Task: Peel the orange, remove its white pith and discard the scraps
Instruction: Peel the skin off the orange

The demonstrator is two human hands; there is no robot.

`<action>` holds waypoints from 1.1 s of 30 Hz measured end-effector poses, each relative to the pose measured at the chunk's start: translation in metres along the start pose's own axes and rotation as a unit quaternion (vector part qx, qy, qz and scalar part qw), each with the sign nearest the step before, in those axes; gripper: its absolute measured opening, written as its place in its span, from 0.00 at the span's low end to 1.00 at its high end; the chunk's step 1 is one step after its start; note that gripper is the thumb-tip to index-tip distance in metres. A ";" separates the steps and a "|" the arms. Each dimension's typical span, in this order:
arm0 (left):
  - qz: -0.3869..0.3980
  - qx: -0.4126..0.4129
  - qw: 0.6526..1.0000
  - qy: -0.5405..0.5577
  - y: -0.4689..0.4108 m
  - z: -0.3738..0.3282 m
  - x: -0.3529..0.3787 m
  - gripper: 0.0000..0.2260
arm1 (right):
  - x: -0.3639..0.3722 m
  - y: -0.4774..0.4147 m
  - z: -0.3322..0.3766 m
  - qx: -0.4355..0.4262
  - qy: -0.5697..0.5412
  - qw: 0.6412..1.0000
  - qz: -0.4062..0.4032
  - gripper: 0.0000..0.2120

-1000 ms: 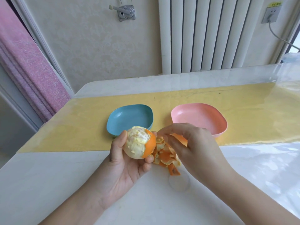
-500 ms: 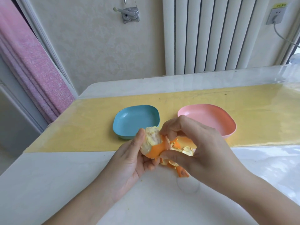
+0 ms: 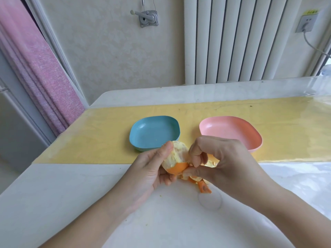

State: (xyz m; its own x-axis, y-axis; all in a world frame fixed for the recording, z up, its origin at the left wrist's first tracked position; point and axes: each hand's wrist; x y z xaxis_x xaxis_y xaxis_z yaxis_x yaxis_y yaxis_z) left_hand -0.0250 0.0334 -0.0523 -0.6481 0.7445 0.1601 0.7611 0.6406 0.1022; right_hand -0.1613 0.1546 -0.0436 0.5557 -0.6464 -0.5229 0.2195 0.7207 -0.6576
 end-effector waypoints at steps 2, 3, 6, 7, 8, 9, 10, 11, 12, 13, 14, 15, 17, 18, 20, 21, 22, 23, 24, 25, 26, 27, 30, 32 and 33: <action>-0.012 -0.021 0.999 0.041 -0.002 -0.001 0.000 0.19 | 0.003 -0.001 -0.003 -0.021 0.017 0.999 -0.030 0.12; -0.016 -0.032 0.997 0.065 -0.003 -0.001 0.001 0.19 | 0.005 -0.002 -0.004 -0.031 0.034 0.998 -0.041 0.13; -0.025 -0.053 0.992 0.111 -0.005 -0.002 0.002 0.21 | 0.009 -0.004 -0.008 -0.056 0.064 0.995 -0.059 0.15; -0.029 -0.058 0.991 0.119 -0.005 -0.003 0.002 0.21 | 0.011 -0.004 -0.009 -0.065 0.073 0.993 -0.070 0.13; -0.033 -0.060 0.990 0.125 -0.005 -0.003 0.002 0.21 | 0.012 -0.005 -0.009 -0.074 0.083 0.991 -0.081 0.12; -0.036 -0.059 0.990 0.126 -0.005 -0.003 0.001 0.20 | 0.013 -0.005 -0.009 -0.083 0.092 0.988 -0.090 0.11; -0.038 -0.054 0.990 0.124 -0.005 -0.004 0.000 0.19 | 0.015 -0.006 -0.009 -0.090 0.100 0.986 -0.094 0.11; -0.041 -0.049 0.991 0.120 -0.005 -0.005 0.000 0.18 | 0.015 -0.006 -0.009 -0.095 0.104 0.986 -0.092 0.11; -0.044 -0.043 0.992 0.113 -0.005 -0.005 -0.001 0.18 | 0.016 -0.007 -0.008 -0.097 0.104 0.986 -0.085 0.11; -0.045 -0.035 0.993 0.105 -0.005 -0.005 -0.002 0.17 | 0.015 -0.007 -0.008 -0.096 0.101 0.987 -0.076 0.12; -0.045 -0.025 0.994 0.093 -0.006 -0.005 -0.002 0.17 | 0.015 -0.007 -0.009 -0.093 0.095 0.989 -0.067 0.11; -0.045 -0.014 0.996 0.080 -0.006 -0.005 -0.002 0.16 | 0.014 -0.007 -0.009 -0.089 0.086 0.990 -0.061 0.10; -0.046 -0.004 0.997 0.068 -0.006 -0.005 -0.002 0.17 | 0.014 -0.007 -0.009 -0.087 0.071 0.992 -0.058 0.08; -0.049 -0.006 0.996 0.071 -0.006 -0.005 -0.001 0.17 | 0.015 -0.007 -0.009 -0.089 0.072 0.991 -0.063 0.07; -0.054 -0.022 0.994 0.093 -0.006 -0.006 -0.001 0.16 | 0.017 -0.006 -0.007 -0.102 0.091 0.987 -0.087 0.06; -0.054 -0.030 0.993 0.105 -0.005 -0.007 -0.001 0.16 | 0.017 -0.006 -0.005 -0.110 0.101 0.984 -0.101 0.06; -0.053 -0.038 0.991 0.117 -0.004 -0.008 0.001 0.16 | 0.018 -0.006 -0.004 -0.117 0.109 0.981 -0.114 0.06; -0.051 -0.048 0.989 0.130 -0.002 -0.009 0.002 0.16 | 0.017 -0.006 -0.002 -0.124 0.116 0.978 -0.125 0.06; -0.049 -0.058 0.987 0.145 -0.001 -0.010 0.003 0.16 | 0.017 -0.006 0.000 -0.132 0.121 0.975 -0.136 0.06; -0.048 -0.068 0.983 0.162 0.000 -0.010 0.004 0.17 | 0.016 -0.006 0.001 -0.139 0.126 0.971 -0.146 0.06; -0.047 -0.078 0.979 0.182 0.002 -0.010 0.006 0.18 | 0.016 -0.006 0.003 -0.144 0.130 0.969 -0.154 0.06; -0.043 -0.089 0.974 0.205 0.003 -0.010 0.007 0.18 | 0.015 -0.006 0.005 -0.149 0.135 0.966 -0.161 0.06; -0.028 -0.112 0.959 0.261 0.006 -0.009 0.009 0.20 | 0.014 -0.005 0.009 -0.161 0.148 0.960 -0.176 0.05; -0.026 -0.112 0.950 0.289 0.008 -0.007 0.010 0.21 | 0.015 -0.004 0.011 -0.156 0.141 0.962 -0.175 0.05; -0.025 -0.107 0.948 0.297 0.008 -0.007 0.011 0.22 | 0.016 -0.004 0.011 -0.150 0.132 0.965 -0.171 0.04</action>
State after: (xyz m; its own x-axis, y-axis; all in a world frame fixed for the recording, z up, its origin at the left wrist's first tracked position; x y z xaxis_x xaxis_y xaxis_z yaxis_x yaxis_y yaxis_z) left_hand -0.0258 0.0450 -0.0431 -0.6032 0.4357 0.6681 0.7586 0.5720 0.3119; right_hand -0.1444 0.1447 -0.0429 0.2602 -0.9028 -0.3423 0.0904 0.3757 -0.9223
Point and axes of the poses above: each hand's wrist, its own y-axis away from the middle knuckle, its own x-axis out of the palm, z = x × y, and after that the axes turned 7 degrees about -z, right-handed
